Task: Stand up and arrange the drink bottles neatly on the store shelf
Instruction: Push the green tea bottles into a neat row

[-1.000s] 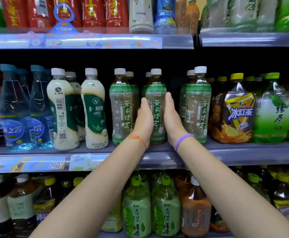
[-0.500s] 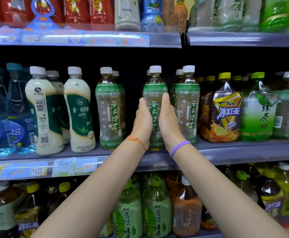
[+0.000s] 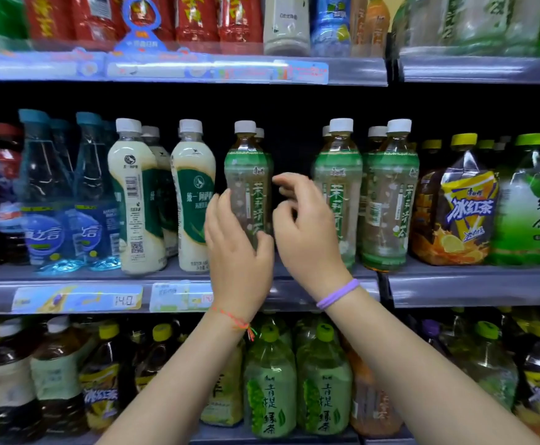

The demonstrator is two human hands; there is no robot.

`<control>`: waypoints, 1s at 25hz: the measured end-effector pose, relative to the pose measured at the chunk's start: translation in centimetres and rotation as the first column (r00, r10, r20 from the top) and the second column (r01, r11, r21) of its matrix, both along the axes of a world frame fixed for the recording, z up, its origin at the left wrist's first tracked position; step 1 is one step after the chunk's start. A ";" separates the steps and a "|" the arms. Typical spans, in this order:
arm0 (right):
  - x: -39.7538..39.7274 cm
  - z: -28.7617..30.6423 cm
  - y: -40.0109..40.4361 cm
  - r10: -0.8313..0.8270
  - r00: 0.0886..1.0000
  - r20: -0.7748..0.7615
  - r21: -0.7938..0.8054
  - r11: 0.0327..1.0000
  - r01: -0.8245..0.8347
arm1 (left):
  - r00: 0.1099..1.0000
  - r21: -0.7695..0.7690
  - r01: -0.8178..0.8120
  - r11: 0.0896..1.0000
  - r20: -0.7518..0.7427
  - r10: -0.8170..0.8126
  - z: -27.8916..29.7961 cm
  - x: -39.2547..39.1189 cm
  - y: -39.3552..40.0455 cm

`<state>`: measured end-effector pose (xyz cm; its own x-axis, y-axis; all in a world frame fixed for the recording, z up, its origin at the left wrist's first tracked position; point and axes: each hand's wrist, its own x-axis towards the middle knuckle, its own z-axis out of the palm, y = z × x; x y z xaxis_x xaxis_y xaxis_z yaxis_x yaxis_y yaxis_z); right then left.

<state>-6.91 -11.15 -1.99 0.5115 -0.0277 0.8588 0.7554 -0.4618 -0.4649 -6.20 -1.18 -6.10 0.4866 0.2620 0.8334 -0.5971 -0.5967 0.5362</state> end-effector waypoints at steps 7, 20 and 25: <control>1.5 -0.1 2.1 0.056 0.883 -0.465 0.070 0.997 -0.026 | 0.874 -0.408 0.384 0.829 -0.130 -0.469 1.3 0.4 2.5; 0.5 -1.5 1.8 -0.097 0.896 -0.434 0.015 0.993 0.115 | 0.621 -0.717 0.339 0.609 -0.315 -0.717 6.2 6.8 0.2; 0.1 -2.7 2.2 -0.256 0.937 -0.239 -0.091 0.966 0.240 | 0.561 -0.740 0.417 0.527 -0.246 -0.790 5.9 6.8 -0.6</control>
<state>-6.84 -8.92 -4.68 0.6911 -0.1336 0.7103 0.4783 -0.6523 -0.5880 0.59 -1.83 -0.23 0.9781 0.0141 0.2076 -0.2008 0.3247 0.9242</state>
